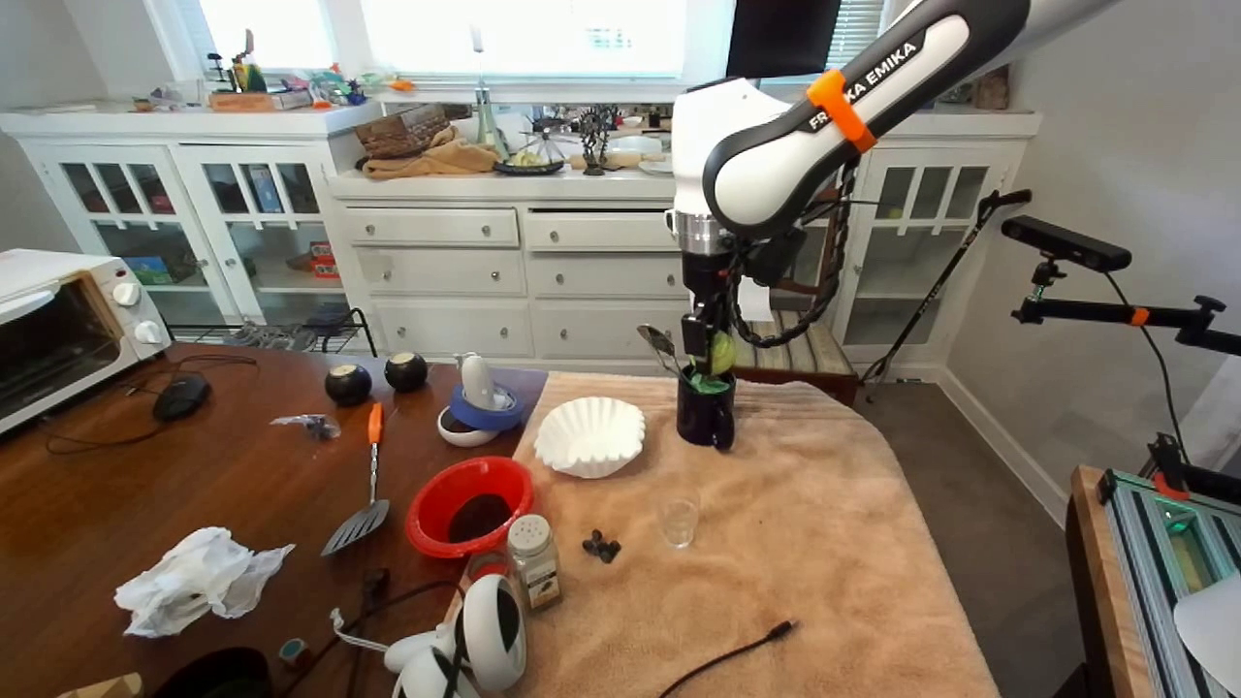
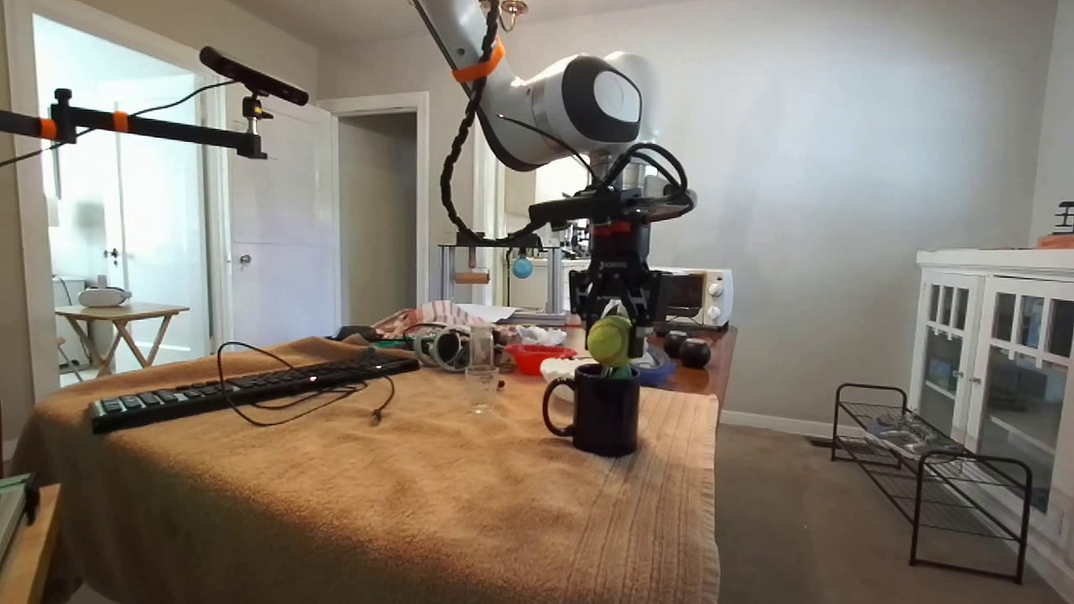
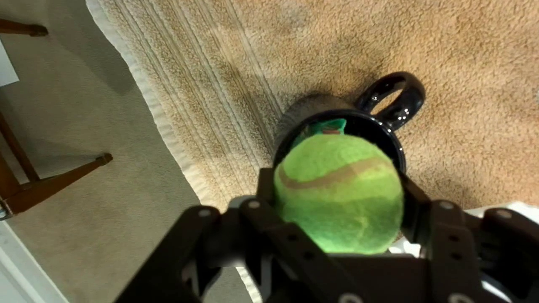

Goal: Put the tennis ball inside the black mug

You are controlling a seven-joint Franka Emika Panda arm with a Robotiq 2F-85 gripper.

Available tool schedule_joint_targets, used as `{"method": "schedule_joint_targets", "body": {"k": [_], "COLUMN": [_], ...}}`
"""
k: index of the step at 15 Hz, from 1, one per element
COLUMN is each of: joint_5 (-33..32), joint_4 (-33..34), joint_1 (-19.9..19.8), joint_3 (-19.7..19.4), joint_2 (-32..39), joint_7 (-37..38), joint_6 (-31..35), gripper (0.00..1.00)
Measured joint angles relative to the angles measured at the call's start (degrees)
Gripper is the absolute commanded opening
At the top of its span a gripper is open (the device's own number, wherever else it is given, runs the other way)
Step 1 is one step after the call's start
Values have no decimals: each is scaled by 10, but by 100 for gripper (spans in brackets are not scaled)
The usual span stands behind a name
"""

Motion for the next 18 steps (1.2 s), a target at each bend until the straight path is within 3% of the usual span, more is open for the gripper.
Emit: {"method": "schedule_joint_targets", "body": {"k": [7, 18], "joint_5": [1, 5], "joint_4": [7, -3], "joint_1": [13, 6], "joint_3": [18, 12], "joint_2": [19, 13], "joint_7": [0, 6], "joint_6": [-1, -1], "gripper": [42, 42]}}
